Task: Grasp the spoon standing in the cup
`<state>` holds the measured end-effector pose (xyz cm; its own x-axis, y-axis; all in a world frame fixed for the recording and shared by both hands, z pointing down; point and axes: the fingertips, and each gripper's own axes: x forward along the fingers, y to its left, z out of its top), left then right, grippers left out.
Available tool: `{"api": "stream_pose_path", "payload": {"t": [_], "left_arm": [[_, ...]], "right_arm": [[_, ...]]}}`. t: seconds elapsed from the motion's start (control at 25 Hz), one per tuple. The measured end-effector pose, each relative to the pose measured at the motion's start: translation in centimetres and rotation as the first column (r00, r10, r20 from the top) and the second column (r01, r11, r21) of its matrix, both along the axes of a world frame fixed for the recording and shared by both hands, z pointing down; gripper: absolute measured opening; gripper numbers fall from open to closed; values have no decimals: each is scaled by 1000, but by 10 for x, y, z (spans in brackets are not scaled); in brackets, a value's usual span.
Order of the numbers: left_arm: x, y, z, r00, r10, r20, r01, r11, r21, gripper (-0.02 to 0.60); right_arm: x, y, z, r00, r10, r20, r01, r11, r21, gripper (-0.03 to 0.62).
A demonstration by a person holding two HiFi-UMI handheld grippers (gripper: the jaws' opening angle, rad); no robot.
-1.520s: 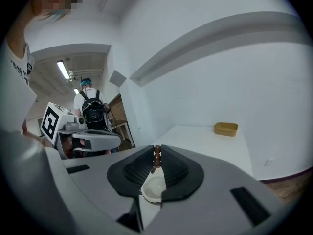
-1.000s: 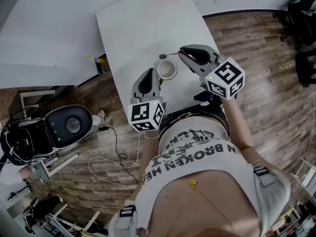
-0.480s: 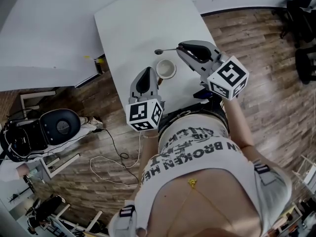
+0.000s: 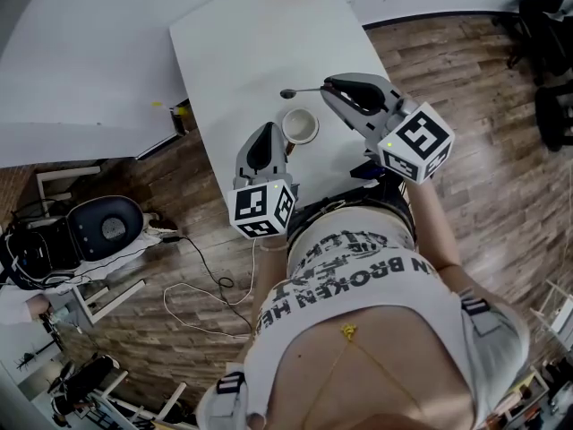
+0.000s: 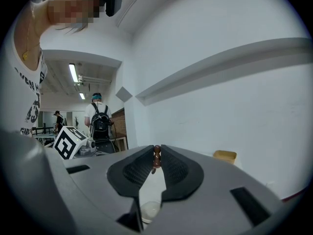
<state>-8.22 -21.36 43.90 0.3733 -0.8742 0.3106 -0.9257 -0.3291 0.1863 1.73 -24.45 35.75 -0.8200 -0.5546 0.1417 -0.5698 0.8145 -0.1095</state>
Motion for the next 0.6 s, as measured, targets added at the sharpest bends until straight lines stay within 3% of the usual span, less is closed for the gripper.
{"api": "stream_pose_path", "payload": {"t": [0.6], "left_arm": [[0, 1, 2, 1000, 1, -3, -1, 1000, -9, -5]], "right_arm": [[1, 1, -1, 1000, -3, -2, 3, 1000, -9, 46]]}}
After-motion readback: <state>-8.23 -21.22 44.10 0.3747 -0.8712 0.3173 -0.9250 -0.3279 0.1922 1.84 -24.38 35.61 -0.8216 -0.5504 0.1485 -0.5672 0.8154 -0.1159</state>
